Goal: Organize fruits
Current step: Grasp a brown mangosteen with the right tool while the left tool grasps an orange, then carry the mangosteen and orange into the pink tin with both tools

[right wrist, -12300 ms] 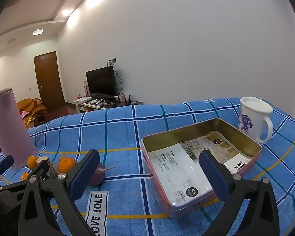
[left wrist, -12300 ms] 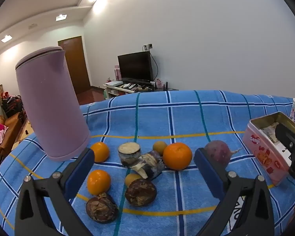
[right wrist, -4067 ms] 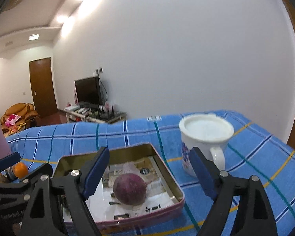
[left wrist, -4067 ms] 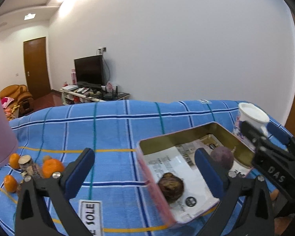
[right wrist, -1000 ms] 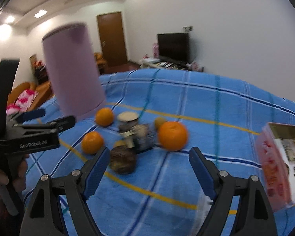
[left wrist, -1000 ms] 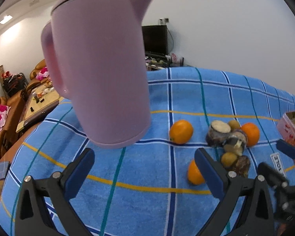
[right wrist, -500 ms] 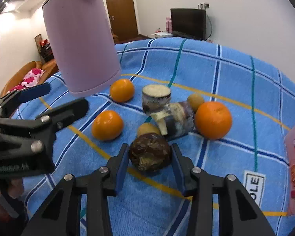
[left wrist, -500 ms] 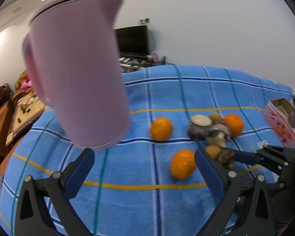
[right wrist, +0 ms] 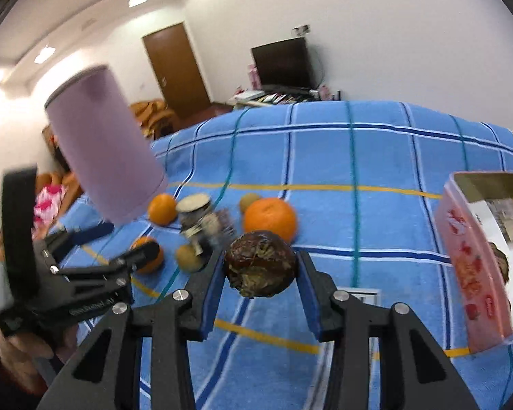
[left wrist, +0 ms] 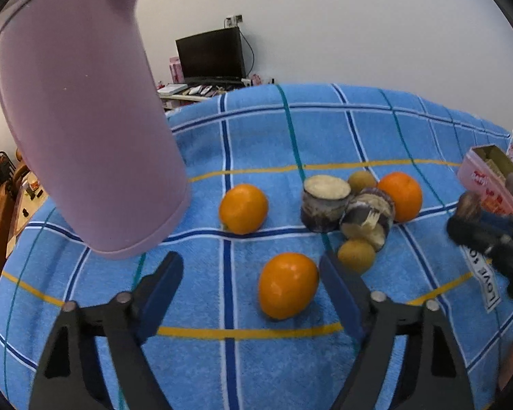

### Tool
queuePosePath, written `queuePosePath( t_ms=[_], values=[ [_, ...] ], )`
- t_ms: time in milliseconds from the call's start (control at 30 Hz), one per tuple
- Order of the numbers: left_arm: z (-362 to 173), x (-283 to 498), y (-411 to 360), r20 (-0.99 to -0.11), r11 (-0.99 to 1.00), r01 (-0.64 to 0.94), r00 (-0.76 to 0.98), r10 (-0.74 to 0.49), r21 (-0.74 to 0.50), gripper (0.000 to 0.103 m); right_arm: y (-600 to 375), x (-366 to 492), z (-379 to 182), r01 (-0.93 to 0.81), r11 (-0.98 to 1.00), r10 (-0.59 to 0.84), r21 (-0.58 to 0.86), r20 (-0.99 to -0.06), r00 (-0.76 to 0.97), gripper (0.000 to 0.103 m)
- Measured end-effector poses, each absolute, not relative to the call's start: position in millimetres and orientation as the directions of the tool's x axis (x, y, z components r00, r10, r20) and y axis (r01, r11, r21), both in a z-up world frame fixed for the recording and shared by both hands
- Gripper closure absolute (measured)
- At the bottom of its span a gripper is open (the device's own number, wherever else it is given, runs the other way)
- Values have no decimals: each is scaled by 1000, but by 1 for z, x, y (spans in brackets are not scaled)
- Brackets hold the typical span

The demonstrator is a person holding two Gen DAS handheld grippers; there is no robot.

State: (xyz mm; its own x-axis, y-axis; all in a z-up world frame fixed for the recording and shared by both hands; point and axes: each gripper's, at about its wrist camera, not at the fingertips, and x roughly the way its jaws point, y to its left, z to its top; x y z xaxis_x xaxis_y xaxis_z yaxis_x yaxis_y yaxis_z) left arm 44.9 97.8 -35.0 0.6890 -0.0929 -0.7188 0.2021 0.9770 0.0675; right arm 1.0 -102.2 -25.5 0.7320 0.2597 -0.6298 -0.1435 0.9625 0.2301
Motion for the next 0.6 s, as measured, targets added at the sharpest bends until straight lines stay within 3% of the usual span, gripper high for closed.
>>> queuePosePath(
  t_ms=[100, 167, 267, 433, 600],
  values=[
    [-43, 49, 89, -746, 971, 224, 661, -83, 90, 28, -103, 1, -27, -132, 966, 247, 225, -631, 736, 60],
    [-47, 52, 84, -763, 966, 233, 643, -69, 109, 48, -99, 1, -28, -138, 966, 249, 219, -638, 729, 60],
    [-47, 53, 90, -770, 968, 246, 628, -117, 54, 65, -94, 1, -30, -148, 968, 246, 202, -645, 724, 60],
    [-43, 52, 106, -753, 979, 201, 643, -138, -8, 66, -90, -4, -25, -151, 977, 212, 150, -620, 756, 60],
    [-24, 34, 120, -636, 992, 125, 763, -115, -29, 66, -94, -9, -16, -129, 986, 166, 107, -556, 814, 60]
  ],
)
